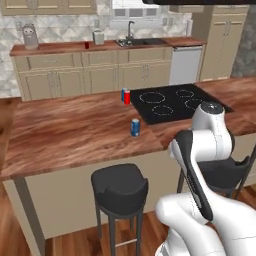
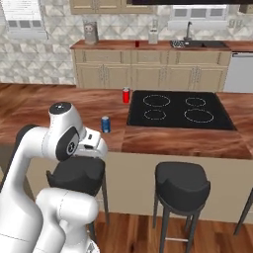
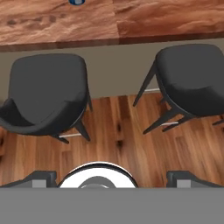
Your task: Four empty soda cans are scattered around the kitchen. Gather all the cans and cluster them next to the stove for recycling.
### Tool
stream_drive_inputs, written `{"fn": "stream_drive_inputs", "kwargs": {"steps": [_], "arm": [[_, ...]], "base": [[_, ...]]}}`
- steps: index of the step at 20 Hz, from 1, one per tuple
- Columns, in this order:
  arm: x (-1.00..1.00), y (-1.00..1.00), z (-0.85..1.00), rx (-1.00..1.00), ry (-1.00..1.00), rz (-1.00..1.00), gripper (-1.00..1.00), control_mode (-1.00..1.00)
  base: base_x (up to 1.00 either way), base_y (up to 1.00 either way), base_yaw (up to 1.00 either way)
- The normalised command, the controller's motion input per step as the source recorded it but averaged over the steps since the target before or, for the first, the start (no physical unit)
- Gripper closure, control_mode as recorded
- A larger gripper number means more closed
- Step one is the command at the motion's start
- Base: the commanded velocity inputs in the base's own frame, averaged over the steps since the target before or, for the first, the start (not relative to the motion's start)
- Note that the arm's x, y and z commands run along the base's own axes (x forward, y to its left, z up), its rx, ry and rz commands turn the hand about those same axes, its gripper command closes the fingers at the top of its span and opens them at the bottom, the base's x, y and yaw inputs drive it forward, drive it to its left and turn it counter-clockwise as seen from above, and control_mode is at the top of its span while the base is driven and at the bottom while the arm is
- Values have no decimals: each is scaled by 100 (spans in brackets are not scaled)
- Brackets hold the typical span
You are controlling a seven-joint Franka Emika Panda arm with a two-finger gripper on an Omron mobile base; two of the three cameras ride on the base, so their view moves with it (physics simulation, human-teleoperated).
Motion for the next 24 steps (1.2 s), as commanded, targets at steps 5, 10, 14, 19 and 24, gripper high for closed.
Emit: {"fn": "stream_drive_inputs", "kwargs": {"steps": [5,10,14,19,24], "arm": [[0,0,0,0,0,0,-100,100],[0,0,0,0,0,0,-100,100],[0,0,0,0,0,0,-100,100],[0,0,0,0,0,0,-100,100],[0,0,0,0,0,0,-100,100]], "base": [[37,-26,28],[35,-22,19],[49,-6,6],[46,0,1],[34,0,0]]}}
